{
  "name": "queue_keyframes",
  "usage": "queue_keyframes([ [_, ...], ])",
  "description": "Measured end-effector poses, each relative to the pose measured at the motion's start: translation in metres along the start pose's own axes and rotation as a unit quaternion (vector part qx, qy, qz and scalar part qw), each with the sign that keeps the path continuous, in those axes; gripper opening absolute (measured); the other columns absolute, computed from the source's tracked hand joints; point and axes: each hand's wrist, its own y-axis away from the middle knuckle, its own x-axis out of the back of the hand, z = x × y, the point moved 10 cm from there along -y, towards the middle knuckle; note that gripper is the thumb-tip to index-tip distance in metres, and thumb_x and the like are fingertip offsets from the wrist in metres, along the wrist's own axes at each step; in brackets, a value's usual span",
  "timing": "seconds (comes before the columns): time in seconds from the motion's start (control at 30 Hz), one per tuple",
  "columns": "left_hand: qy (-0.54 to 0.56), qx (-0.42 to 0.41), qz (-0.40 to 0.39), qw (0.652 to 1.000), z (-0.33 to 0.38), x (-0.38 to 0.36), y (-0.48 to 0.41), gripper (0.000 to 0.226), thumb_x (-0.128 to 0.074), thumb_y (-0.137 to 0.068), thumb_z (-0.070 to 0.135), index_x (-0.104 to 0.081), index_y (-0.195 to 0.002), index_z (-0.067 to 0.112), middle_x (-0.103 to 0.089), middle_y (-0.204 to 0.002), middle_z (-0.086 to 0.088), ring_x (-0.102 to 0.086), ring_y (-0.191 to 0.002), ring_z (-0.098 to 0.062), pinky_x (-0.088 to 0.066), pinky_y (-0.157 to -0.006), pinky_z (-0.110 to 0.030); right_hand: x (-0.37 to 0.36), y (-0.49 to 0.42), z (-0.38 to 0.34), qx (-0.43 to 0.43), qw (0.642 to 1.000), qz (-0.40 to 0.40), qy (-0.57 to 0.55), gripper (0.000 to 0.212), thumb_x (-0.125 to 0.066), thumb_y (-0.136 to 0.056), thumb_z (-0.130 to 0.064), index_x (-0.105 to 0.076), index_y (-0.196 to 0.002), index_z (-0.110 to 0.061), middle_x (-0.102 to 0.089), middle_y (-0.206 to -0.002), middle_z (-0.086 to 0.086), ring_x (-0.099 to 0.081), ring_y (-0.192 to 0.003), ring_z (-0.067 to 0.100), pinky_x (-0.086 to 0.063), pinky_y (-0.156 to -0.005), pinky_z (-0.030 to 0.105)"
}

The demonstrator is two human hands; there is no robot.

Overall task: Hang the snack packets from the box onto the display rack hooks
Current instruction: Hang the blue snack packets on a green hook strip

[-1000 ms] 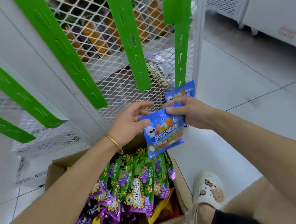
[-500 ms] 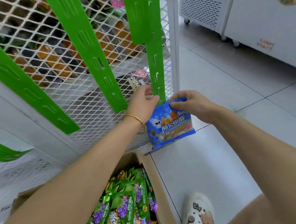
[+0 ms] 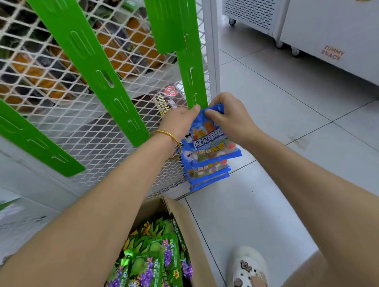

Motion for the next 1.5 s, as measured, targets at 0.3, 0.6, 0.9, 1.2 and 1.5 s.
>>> queue_keyframes([
  [0.3,0.002,0.036,-0.007,0.999,-0.001,0.002,0.003,0.033,-0.052,-0.092,0.041,-0.063,-0.096,0.01,-0.063,-0.109,-0.016,-0.061,-0.1,-0.03,-0.047,-0.095,-0.044,-0.016,0.002,0.017,-0.038,0.998,-0.03,0.037,0.014,-0.055,-0.093,-0.014,-0.05,-0.1,-0.003,-0.049,-0.094,0.006,-0.048,-0.088,0.019,-0.034,-0.069,0.023],
  [0.6,-0.032,-0.037,-0.012,0.999,-0.005,0.004,0.007,0.019,-0.051,-0.094,0.024,-0.058,-0.085,0.008,-0.048,-0.079,-0.011,-0.044,-0.073,-0.016,-0.035,-0.067,-0.027,-0.029,0.008,0.035,-0.083,0.996,-0.041,0.009,0.015,-0.054,-0.092,-0.012,-0.041,-0.097,-0.008,-0.047,-0.092,0.007,-0.045,-0.085,0.018,-0.032,-0.066,0.023],
  [0.9,-0.117,-0.08,0.016,0.99,-0.01,0.015,0.019,0.04,-0.049,-0.086,-0.005,-0.055,-0.124,0.007,-0.057,-0.125,-0.008,-0.052,-0.116,-0.021,-0.041,-0.094,-0.025,-0.019,0.01,0.048,-0.106,0.994,-0.014,0.015,0.031,-0.06,-0.085,-0.005,-0.043,-0.111,-0.003,-0.047,-0.109,0.014,-0.051,-0.097,0.026,-0.048,-0.082,0.038],
  [1.2,-0.174,-0.13,0.084,0.973,-0.018,0.02,0.031,0.048,-0.054,-0.082,-0.002,-0.051,-0.128,0.011,-0.051,-0.126,-0.012,-0.046,-0.119,-0.025,-0.039,-0.102,-0.034,-0.014,0.019,0.064,-0.141,0.986,-0.004,0.086,0.052,-0.064,-0.086,-0.014,-0.037,-0.129,-0.005,-0.038,-0.129,0.015,-0.051,-0.11,0.03,-0.045,-0.093,0.046],
  [1.5,-0.181,-0.098,0.067,0.976,-0.061,0.05,0.091,0.037,-0.052,-0.087,0.001,-0.056,-0.12,0.016,-0.049,-0.123,-0.001,-0.046,-0.115,-0.011,-0.033,-0.101,-0.022,-0.056,0.064,0.033,-0.189,0.973,-0.126,-0.031,0.034,-0.063,-0.087,-0.016,-0.038,-0.109,-0.009,-0.057,-0.103,0.017,-0.062,-0.078,0.024,-0.056,-0.066,0.038],
])
